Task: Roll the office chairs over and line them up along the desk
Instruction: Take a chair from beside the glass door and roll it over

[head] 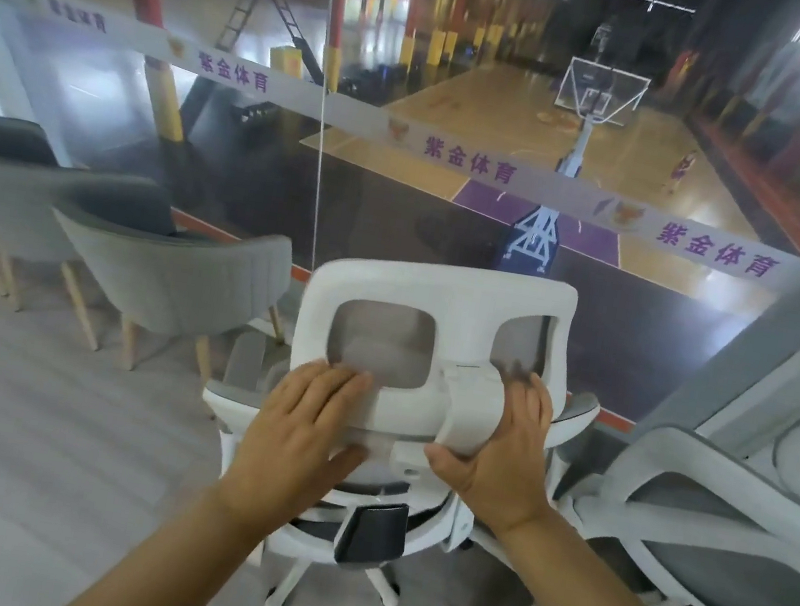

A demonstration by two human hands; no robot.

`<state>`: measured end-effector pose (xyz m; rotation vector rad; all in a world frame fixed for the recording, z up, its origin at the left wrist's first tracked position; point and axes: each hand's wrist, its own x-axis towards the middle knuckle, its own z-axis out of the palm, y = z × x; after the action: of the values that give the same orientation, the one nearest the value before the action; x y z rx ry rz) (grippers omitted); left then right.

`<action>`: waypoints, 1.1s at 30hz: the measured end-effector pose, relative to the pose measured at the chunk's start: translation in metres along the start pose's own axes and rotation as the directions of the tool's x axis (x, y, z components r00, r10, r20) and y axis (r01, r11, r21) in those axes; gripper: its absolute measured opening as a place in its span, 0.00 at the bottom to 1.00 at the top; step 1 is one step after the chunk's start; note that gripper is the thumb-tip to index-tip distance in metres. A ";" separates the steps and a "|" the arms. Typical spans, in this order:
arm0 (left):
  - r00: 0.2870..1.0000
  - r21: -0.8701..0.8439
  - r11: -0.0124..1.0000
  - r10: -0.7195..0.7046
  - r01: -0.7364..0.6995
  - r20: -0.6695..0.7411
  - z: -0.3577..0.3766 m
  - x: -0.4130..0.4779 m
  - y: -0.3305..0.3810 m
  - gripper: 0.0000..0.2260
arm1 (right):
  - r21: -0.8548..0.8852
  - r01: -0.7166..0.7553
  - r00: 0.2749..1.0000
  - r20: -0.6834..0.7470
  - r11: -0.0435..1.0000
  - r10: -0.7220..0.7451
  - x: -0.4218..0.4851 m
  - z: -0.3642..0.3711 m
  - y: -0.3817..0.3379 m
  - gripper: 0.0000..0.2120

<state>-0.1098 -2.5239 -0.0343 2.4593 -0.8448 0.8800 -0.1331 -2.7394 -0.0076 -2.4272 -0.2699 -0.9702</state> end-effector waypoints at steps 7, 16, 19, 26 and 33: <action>0.952 -0.079 0.959 -0.282 0.274 -0.122 -0.051 -0.100 -0.010 0.23 | 0.089 0.030 0.999 0.035 0.996 -0.033 -0.038 -0.013 -0.059 0.33; 0.893 0.041 0.898 -0.441 0.439 0.086 -0.156 -0.184 -0.033 0.21 | 0.020 0.030 0.985 0.172 0.999 -0.033 -0.098 0.000 -0.170 0.36; 0.864 0.039 0.871 -0.490 0.489 0.114 -0.193 -0.215 -0.042 0.21 | -0.007 0.016 0.965 0.261 1.000 -0.013 -0.115 0.004 -0.209 0.41; 0.821 0.087 0.821 -0.570 0.565 0.047 -0.271 -0.291 -0.061 0.21 | 0.104 0.045 0.935 0.345 0.994 -0.079 -0.140 0.022 -0.301 0.46; 0.820 0.339 0.771 -0.572 0.539 -0.002 -0.330 -0.355 -0.095 0.23 | 0.239 0.142 0.893 0.388 0.961 -0.229 -0.137 0.075 -0.370 0.53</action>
<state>-0.4109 -2.1329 -0.0482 2.8159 0.0525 0.7084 -0.3207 -2.3842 -0.0064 -2.4202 -0.7280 -0.4588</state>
